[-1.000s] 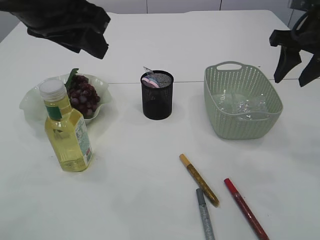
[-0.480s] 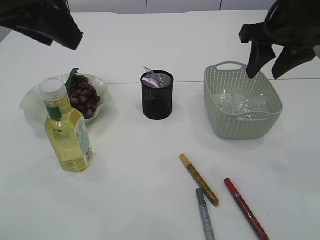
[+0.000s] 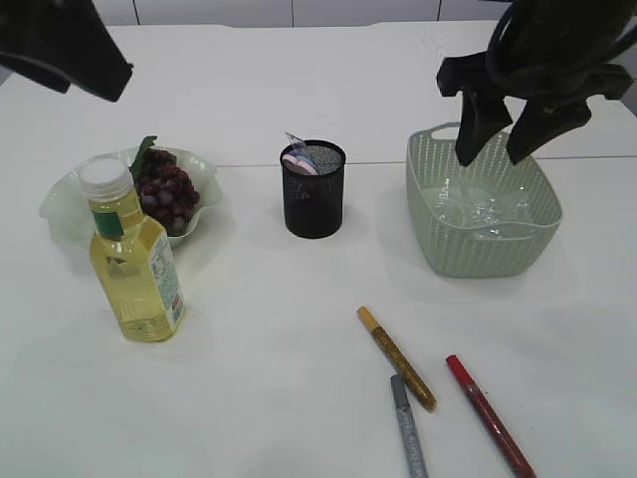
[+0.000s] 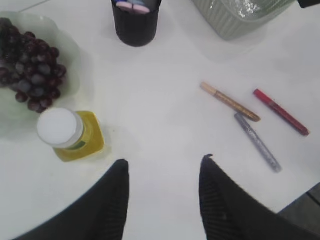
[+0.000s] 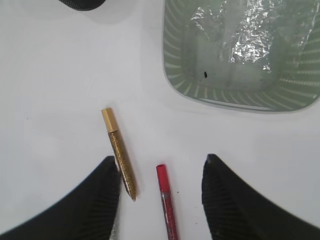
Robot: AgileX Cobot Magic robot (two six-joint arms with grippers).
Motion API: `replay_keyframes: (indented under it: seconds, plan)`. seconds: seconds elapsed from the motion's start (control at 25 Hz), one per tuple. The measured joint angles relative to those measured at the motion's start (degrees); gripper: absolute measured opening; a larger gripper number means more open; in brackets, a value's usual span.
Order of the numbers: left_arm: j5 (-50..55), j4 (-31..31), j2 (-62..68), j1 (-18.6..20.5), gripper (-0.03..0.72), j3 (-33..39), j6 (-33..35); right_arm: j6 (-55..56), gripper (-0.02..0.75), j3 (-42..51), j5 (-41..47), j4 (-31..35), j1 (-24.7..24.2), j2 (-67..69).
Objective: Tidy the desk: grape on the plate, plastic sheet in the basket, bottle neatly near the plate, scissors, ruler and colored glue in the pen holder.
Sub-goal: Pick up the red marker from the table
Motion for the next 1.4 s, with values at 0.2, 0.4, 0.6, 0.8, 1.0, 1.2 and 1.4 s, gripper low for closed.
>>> replay_keyframes:
  seconds: [0.2,0.4,0.6,0.8,1.0,1.2,1.4]
  plan:
    - [5.8,-0.1,0.0,0.0,0.340,0.0,0.0,0.6,0.398,0.0,0.0,-0.1,2.6,0.0]
    - [6.4,-2.0,-0.1,0.0,0.333,0.0,0.0,1.1,0.398,0.3,0.0,-0.1,5.5,0.0]
    - [6.5,-3.7,-0.1,0.0,0.330,0.0,0.0,1.2,0.398,7.0,0.0,0.1,5.8,-0.3]
    - [6.6,-4.0,-0.1,0.0,0.328,0.0,0.0,1.2,0.398,16.1,-0.2,1.0,5.8,-1.8]
    - [6.6,-4.8,-0.2,0.0,0.322,0.0,0.0,1.4,0.398,24.1,-0.7,1.2,5.8,-2.2]
    - [6.6,-6.3,-0.2,0.0,0.318,0.0,0.0,1.4,0.398,29.7,-1.1,1.4,5.8,-2.3]
    - [6.6,-7.4,-0.2,0.0,0.318,0.0,0.0,1.4,0.398,30.2,-3.1,2.1,5.8,-2.3]
